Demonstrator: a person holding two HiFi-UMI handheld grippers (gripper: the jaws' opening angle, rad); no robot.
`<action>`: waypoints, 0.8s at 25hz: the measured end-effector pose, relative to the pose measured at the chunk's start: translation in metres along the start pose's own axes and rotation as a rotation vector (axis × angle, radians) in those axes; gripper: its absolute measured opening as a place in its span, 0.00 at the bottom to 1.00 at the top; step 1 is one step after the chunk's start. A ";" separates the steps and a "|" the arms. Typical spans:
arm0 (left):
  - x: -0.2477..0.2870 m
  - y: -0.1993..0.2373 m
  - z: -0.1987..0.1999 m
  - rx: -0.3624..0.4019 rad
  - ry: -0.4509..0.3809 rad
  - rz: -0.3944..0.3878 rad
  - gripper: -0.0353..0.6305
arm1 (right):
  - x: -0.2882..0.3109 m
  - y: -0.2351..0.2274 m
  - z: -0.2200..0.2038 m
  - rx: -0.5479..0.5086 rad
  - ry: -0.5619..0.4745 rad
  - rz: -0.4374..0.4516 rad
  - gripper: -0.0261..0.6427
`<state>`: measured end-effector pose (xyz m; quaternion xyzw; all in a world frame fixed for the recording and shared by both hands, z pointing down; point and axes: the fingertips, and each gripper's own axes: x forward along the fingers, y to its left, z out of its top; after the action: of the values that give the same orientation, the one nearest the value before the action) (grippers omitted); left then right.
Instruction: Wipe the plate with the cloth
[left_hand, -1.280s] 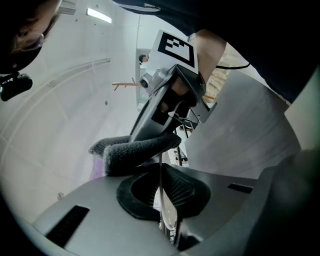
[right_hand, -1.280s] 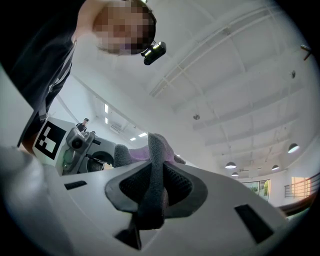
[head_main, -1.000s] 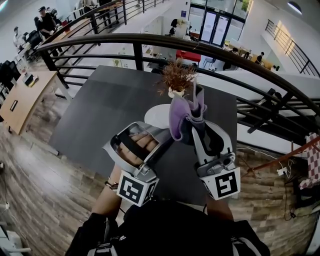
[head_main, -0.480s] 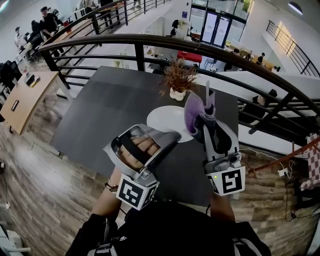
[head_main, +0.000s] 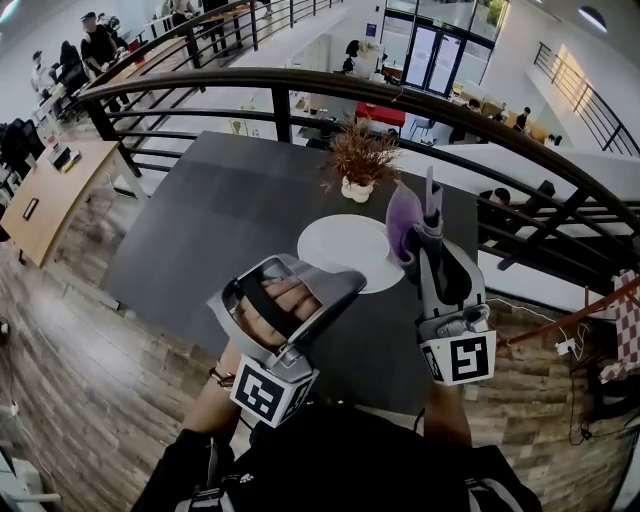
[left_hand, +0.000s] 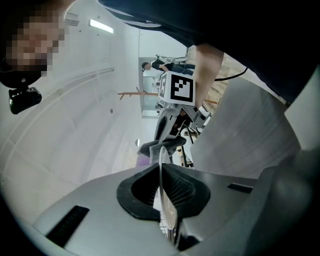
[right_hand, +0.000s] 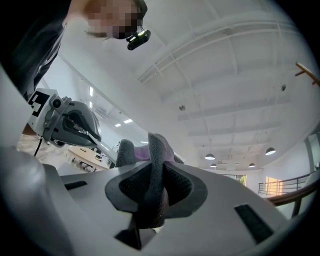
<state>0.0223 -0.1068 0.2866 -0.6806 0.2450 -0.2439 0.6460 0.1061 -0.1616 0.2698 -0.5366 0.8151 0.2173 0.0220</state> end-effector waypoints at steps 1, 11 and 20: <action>-0.001 -0.001 0.000 0.000 -0.005 -0.001 0.08 | 0.000 -0.002 -0.001 -0.002 0.003 -0.005 0.15; -0.005 -0.001 0.004 0.023 -0.016 0.000 0.08 | -0.006 -0.025 0.006 -0.030 -0.001 -0.052 0.15; -0.006 -0.015 -0.003 0.042 -0.009 -0.035 0.08 | -0.004 -0.013 0.048 -0.056 -0.099 -0.011 0.15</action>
<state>0.0156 -0.1044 0.3021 -0.6721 0.2251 -0.2573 0.6568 0.1095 -0.1446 0.2232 -0.5303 0.8036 0.2660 0.0483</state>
